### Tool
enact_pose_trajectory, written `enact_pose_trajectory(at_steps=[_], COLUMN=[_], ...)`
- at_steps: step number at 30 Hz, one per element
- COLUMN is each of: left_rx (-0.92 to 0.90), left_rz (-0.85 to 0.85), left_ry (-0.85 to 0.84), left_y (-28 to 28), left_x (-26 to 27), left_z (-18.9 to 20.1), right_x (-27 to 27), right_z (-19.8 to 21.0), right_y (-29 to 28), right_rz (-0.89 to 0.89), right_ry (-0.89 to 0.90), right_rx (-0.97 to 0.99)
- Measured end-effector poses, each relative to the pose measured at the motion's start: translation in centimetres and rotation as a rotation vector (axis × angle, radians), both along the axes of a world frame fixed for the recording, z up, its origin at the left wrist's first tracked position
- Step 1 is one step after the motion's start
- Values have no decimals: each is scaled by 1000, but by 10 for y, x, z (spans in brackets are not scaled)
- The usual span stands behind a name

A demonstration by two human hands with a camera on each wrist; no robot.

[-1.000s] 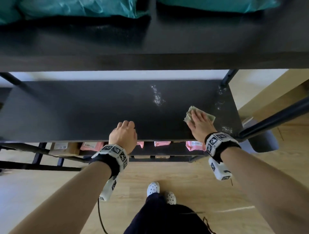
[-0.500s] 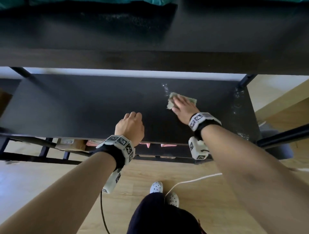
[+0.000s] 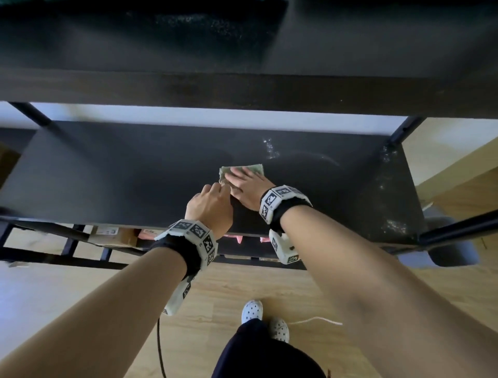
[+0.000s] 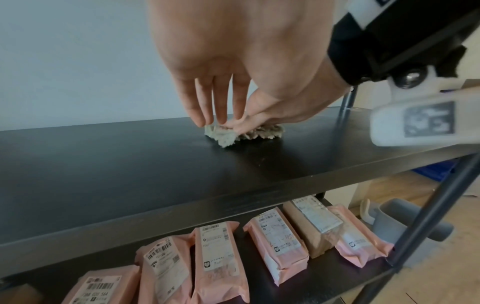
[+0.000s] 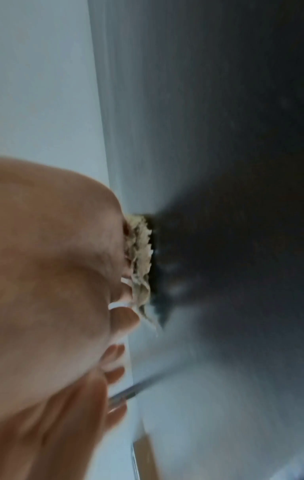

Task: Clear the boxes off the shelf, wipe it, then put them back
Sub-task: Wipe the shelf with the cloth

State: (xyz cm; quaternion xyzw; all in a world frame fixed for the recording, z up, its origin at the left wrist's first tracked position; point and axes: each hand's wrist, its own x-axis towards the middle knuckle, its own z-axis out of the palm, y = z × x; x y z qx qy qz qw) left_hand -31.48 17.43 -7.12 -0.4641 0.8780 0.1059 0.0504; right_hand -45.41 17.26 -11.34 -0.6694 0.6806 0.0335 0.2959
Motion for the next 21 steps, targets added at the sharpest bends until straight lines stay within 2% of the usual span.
enact_pose_trajectory(at_steps=[2, 4, 6, 8, 11, 14, 15, 17, 19, 21], left_rx=[-5, 1, 10, 14, 24, 39, 41, 32, 15, 1], left_rz=[-21, -19, -10, -12, 2, 23, 31, 32, 26, 27], left_ry=[-3, -3, -6, -19, -44, -79, -88, -95, -89, -79], left_y=[0, -2, -4, -6, -13, -24, -27, -34, -39, -43], left_x=[5, 11, 16, 19, 19, 14, 14, 14, 16, 21], left_z=[-4, -7, -9, -10, -9, -8, -8, -9, -11, -14], right_x=[-25, -63, -101, -122, -108, -46, -25, -7, -18, -52], right_z=[0, 1, 6, 10, 14, 6, 6, -3, -8, -15], right_y=[0, 6, 18, 27, 14, -16, -24, -41, -57, -62], right_rz=[-27, -162, -365, -445, -326, -1, 43, -17, -76, -149], right_ry=[29, 71, 60, 85, 118, 74, 49, -2, -10, 23], right_rx=[-61, -73, 14, 78, 13, -200, -170, 11, 17, -4])
